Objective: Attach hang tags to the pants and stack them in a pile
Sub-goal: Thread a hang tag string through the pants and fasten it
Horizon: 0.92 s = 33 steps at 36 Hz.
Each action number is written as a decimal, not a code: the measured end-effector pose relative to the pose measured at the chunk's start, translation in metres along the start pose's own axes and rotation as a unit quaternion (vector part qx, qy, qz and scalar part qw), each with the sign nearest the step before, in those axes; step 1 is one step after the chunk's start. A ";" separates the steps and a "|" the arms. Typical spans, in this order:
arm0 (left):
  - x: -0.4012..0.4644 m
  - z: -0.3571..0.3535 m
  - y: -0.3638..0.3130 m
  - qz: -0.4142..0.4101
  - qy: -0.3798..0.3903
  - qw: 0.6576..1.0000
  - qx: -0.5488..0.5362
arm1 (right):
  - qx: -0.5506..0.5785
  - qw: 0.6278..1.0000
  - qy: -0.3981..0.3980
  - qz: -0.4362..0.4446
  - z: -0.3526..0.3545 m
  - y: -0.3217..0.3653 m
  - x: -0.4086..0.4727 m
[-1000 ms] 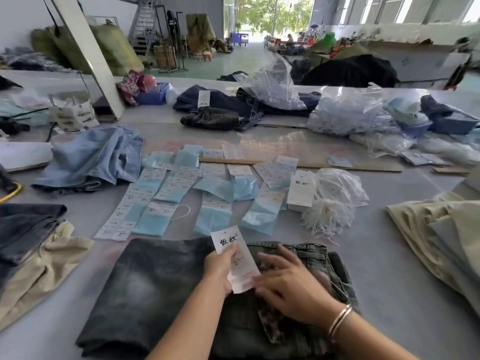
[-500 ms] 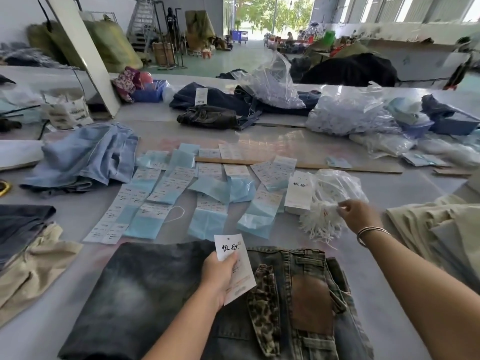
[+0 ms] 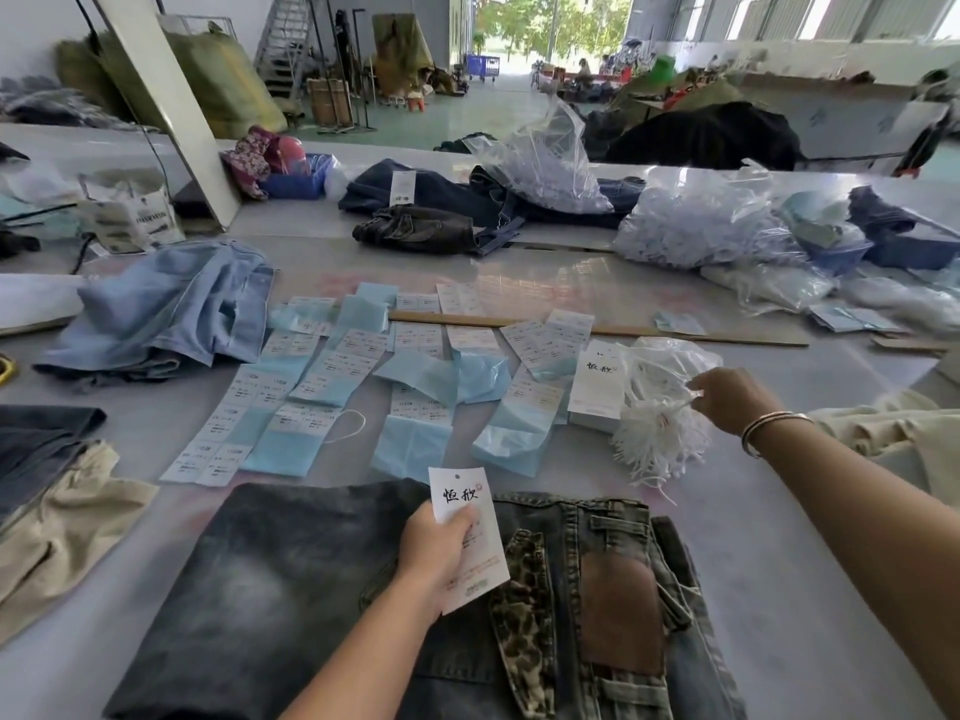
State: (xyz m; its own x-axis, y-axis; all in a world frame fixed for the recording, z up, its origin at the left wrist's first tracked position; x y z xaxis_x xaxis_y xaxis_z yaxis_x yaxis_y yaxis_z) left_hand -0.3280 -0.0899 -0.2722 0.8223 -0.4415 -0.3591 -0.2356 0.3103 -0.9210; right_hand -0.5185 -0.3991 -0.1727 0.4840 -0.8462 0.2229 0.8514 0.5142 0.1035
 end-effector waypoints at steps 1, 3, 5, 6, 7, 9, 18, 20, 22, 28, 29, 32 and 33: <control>-0.001 0.000 -0.001 -0.016 0.016 1.000 0.016 | 0.032 0.999 0.014 -0.001 0.003 0.003 0.002; -0.003 -0.005 -0.007 -0.069 0.078 0.993 0.048 | 0.113 0.993 0.031 -0.006 0.007 0.007 0.005; -0.007 -0.018 -0.019 -0.138 0.154 0.974 0.094 | 0.159 0.986 0.042 -0.008 0.008 0.010 0.008; -0.008 -0.029 -0.026 -0.183 0.183 0.957 0.128 | 0.169 0.984 0.048 -0.008 0.007 0.010 0.008; -0.008 -0.042 -0.034 -0.235 0.202 0.936 0.165 | 0.178 0.983 0.052 -0.007 0.007 0.010 0.008; -0.011 -0.076 -0.051 -0.340 0.230 0.879 0.244 | 0.194 0.980 0.051 -0.006 0.007 0.011 0.008; -0.021 -0.195 -0.091 -0.530 0.276 0.620 0.509 | 0.229 0.973 0.032 0.006 0.002 0.013 0.009; -0.021 -0.205 -0.091 -0.549 0.262 0.585 0.536 | 0.245 0.969 0.035 0.008 0.002 0.012 0.009; -0.020 -0.211 -0.091 -0.573 0.249 0.542 0.563 | 0.268 0.963 0.037 0.007 0.003 0.011 0.008; -0.005 -0.214 -0.072 -0.485 0.280 0.625 0.544 | 0.584 0.805 0.006 -0.100 0.020 0.013 -0.003; -0.003 -0.215 -0.070 -0.486 0.275 0.626 0.544 | 0.651 0.748 0.012 -0.126 0.026 0.015 -0.005; 0.003 -0.219 -0.064 -0.486 0.273 0.623 0.549 | 0.777 0.604 -0.003 -0.179 0.042 0.023 -0.011; 0.005 -0.219 -0.063 -0.482 0.272 0.625 0.551 | 0.804 0.564 -0.017 -0.188 0.046 0.026 -0.012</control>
State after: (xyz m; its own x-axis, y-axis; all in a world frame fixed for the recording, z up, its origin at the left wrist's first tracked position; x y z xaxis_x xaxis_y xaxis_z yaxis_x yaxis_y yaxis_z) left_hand -0.4228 -0.2957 -0.2488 -0.0609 -0.9981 0.0080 0.9793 -0.0613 -0.1931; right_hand -0.5112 -0.3687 -0.1276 0.3023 -0.9488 -0.0921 -0.4044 -0.2152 0.8889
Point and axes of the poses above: each hand's wrist, its own x-axis towards the middle knuckle, its own z-axis out of the back of the hand, y = z × x, the point moved 2 cm from there along x, towards the middle knuckle, and after that the axes turned 12 degrees about -y, right-handed, at the moved point
